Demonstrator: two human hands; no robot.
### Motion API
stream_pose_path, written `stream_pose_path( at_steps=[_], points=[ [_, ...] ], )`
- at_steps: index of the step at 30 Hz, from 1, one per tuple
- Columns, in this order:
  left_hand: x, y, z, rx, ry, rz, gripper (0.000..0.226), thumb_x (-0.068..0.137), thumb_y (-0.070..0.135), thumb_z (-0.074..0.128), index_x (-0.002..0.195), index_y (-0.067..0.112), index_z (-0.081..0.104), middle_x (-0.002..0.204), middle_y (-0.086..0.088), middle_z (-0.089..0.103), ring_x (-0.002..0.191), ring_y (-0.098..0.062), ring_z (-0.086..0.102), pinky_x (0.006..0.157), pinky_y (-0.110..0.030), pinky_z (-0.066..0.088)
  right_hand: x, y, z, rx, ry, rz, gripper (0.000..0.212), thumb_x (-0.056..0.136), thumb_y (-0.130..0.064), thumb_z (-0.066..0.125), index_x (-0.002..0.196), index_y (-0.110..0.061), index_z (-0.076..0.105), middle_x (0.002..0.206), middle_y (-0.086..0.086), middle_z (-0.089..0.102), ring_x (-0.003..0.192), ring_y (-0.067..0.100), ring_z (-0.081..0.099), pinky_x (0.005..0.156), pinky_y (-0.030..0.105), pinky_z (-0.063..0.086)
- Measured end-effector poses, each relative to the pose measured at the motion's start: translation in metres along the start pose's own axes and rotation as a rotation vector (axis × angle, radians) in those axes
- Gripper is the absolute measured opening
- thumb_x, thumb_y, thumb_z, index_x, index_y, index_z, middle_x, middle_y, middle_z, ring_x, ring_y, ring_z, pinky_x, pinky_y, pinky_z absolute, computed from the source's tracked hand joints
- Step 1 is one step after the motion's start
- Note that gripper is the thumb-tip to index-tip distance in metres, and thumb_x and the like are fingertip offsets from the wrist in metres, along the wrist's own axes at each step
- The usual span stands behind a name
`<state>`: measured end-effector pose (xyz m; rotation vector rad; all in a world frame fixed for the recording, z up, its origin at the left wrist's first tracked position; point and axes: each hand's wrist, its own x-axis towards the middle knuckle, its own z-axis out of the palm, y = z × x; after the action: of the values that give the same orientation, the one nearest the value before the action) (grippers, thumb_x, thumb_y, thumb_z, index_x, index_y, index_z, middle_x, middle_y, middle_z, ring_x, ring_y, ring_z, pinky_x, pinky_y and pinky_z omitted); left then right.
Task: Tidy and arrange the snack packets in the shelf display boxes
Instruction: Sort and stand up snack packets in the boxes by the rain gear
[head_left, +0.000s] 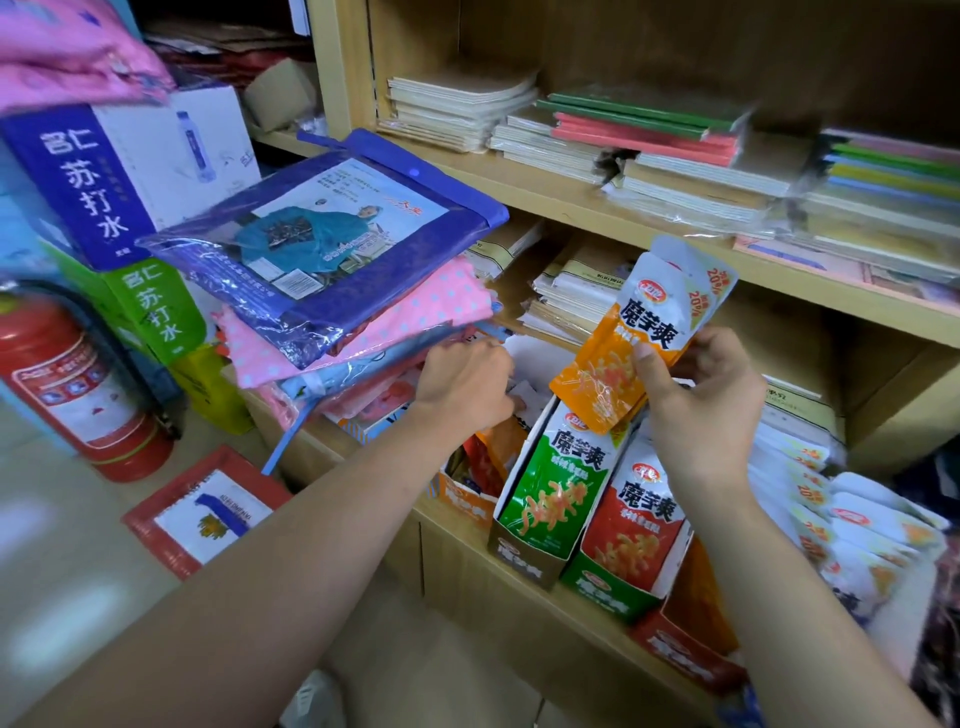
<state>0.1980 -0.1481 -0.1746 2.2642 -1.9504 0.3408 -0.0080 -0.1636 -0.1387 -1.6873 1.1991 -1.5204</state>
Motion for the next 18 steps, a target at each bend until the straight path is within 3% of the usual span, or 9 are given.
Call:
stream_pose_path(
  at_steps=[5,10,12,15,18],
  points=[
    [-0.009,-0.010,-0.003,-0.190,0.079,-0.043,0.028,0.091,0.039,0.064,0.117,0.033,0.073,0.114,0.002,0.069,0.106,-0.027,0.066,0.071,-0.033,0.039,-0.001,-0.002,0.002,0.003,-0.007,0.015,0.019,0.089,-0.022,0.076,0.101,-0.015,0.063,0.092,0.000,0.073,0.079,0.014,0.069,0.073,0.039,0.059],
    [-0.024,-0.024,-0.017,-0.401,0.163,-0.050,0.021,0.089,0.042,0.072,0.106,0.031,0.077,0.129,0.014,0.062,0.112,-0.015,0.062,0.080,-0.032,0.046,-0.001,-0.007,0.002,0.075,0.019,0.017,0.018,0.088,-0.019,0.076,0.100,-0.018,0.063,0.091,-0.003,0.073,0.079,0.011,0.069,0.074,0.036,0.058],
    [-0.035,-0.027,-0.022,-0.441,0.194,-0.043,0.018,0.087,0.041,0.075,0.101,0.030,0.078,0.120,0.012,0.068,0.105,-0.016,0.067,0.076,-0.032,0.050,0.000,-0.009,0.002,0.112,0.041,0.029,0.019,0.088,-0.017,0.077,0.101,-0.017,0.062,0.091,-0.002,0.073,0.082,0.015,0.070,0.077,0.041,0.059],
    [-0.053,-0.032,-0.030,-0.458,0.266,-0.135,0.013,0.083,0.043,0.076,0.088,0.032,0.078,0.090,0.006,0.075,0.087,-0.023,0.070,0.068,-0.031,0.050,0.001,-0.013,0.003,0.160,0.072,0.024,0.022,0.088,-0.015,0.076,0.104,-0.014,0.061,0.095,-0.003,0.073,0.086,0.014,0.071,0.080,0.043,0.060],
    [-0.068,-0.037,-0.039,-0.494,0.239,-0.263,0.012,0.079,0.045,0.076,0.084,0.035,0.078,0.080,0.000,0.075,0.083,-0.029,0.069,0.071,-0.037,0.055,0.001,-0.018,0.007,0.206,0.089,0.013,0.026,0.088,-0.013,0.076,0.110,-0.013,0.063,0.103,0.002,0.074,0.092,0.017,0.072,0.082,0.042,0.060]
  ],
)
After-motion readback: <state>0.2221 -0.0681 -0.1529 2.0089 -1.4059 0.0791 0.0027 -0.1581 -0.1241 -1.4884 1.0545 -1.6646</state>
